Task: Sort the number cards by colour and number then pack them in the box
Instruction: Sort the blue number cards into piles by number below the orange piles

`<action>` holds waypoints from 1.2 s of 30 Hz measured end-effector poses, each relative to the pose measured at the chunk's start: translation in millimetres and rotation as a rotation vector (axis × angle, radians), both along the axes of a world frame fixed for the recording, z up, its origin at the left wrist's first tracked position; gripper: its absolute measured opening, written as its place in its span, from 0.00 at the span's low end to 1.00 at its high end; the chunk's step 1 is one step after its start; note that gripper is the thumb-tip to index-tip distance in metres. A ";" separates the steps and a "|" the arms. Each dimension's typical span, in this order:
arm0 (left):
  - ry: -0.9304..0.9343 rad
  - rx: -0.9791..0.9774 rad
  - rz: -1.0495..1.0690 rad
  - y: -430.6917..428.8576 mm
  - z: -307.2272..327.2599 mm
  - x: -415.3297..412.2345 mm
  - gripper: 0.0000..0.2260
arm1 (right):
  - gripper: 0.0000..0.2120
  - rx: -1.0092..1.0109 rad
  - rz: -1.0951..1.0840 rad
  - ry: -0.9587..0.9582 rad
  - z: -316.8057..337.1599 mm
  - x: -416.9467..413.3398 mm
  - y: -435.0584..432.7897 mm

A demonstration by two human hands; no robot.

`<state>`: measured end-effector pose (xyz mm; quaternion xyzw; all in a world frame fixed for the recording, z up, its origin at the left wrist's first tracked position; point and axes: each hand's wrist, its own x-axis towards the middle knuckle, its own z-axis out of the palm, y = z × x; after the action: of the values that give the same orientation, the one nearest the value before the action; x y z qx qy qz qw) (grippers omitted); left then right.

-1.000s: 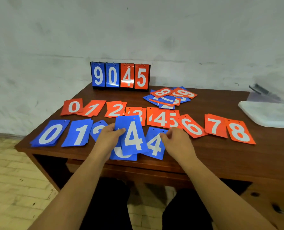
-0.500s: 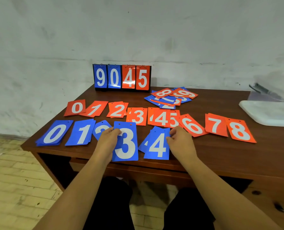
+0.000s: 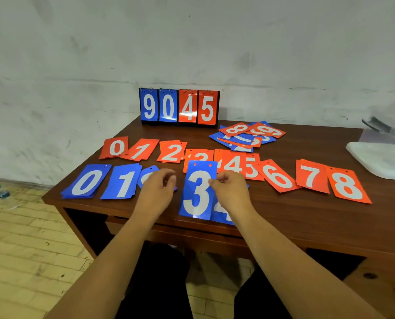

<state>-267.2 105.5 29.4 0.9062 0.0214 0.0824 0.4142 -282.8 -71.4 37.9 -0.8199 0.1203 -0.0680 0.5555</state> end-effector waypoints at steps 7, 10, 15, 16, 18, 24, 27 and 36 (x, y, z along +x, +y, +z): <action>0.034 0.653 -0.166 42.6 -21.9 5.7 0.17 | 0.09 -0.282 0.009 -0.030 -7.0 18.2 18.4; 0.040 0.575 -0.204 50.8 -18.7 3.9 0.14 | 0.09 -0.509 0.031 -0.014 -11.8 24.9 23.2; -0.034 0.525 -0.192 54.3 -18.7 -0.9 0.12 | 0.13 -0.728 0.072 -0.044 -12.8 24.8 24.6; -0.081 0.507 -0.178 51.7 -18.3 -1.4 0.11 | 0.14 -0.749 0.073 -0.074 -10.9 20.8 21.9; -0.161 0.451 -0.186 42.0 -16.8 -3.2 0.11 | 0.15 -0.799 0.092 -0.123 -9.0 9.7 12.7; -0.095 0.531 -0.436 -2.7 -20.3 -3.2 0.19 | 0.27 -0.944 0.227 0.058 -25.1 -18.2 -23.5; -0.083 0.573 -0.447 -10.7 -20.2 -2.1 0.18 | 0.30 -0.923 0.314 0.045 -30.7 -20.6 -40.9; -0.165 0.567 -0.526 -24.5 -14.3 -7.9 0.16 | 0.29 -0.803 0.456 0.056 -22.5 -25.4 -84.7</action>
<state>-275.0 81.0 15.1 0.9495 -0.2684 0.0485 0.1550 -308.2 -156.1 15.4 -0.9772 -0.0841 0.0367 0.1913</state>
